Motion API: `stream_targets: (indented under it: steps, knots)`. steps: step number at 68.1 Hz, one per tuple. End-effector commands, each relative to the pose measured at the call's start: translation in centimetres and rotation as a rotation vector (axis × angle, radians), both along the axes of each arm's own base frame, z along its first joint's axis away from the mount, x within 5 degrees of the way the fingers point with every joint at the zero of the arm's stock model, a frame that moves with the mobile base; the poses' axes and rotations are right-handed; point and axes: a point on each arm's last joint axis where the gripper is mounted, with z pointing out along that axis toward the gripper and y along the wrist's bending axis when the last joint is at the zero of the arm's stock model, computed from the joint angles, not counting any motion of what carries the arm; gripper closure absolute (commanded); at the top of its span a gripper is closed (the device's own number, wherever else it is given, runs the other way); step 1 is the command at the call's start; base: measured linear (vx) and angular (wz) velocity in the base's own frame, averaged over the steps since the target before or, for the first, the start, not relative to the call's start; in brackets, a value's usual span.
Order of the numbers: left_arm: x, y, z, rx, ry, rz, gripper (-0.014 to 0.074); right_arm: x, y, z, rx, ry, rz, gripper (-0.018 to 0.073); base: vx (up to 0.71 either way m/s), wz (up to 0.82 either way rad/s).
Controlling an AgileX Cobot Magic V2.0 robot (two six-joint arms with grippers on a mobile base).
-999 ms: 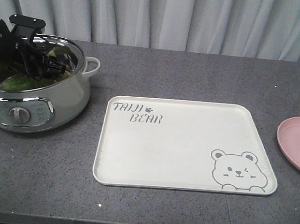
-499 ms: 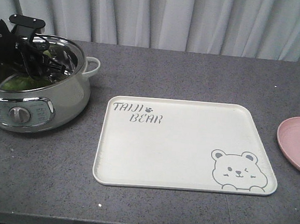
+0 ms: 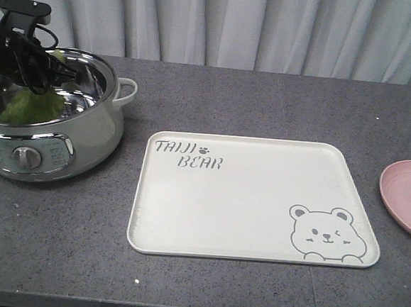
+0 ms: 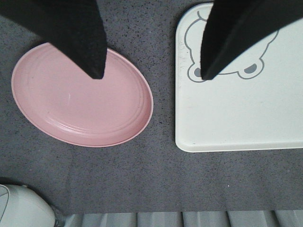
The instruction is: Transfer vegetables to tray and serve
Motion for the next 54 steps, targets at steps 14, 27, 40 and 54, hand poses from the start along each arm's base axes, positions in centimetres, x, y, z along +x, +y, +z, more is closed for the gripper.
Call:
stream_targets:
  steps: [14,27,40,54]
  knots:
    - [-3.2,0.0,7.9,-0.022,-0.206,0.004,0.0478,0.4,0.0,1.5,-0.018,-0.09,0.007,0.014,0.0,0.0]
    - [-5.9,-0.5,11.4,-0.079,-0.266,-0.012,0.0478,0.4,0.0,1.5,-0.018,-0.09,0.007,0.014,0.0,0.0]
    - [-8.7,-3.4,13.6,-0.118,-0.28,-0.172,0.0478,0.4,0.0,1.5,-0.018,-0.09,0.007,0.014,0.0,0.0]
    - [-11.0,-8.4,13.8,-0.297,-0.184,-0.448,0.0478,0.4,0.0,1.5,-0.018,-0.09,0.007,0.014,0.0,0.0]
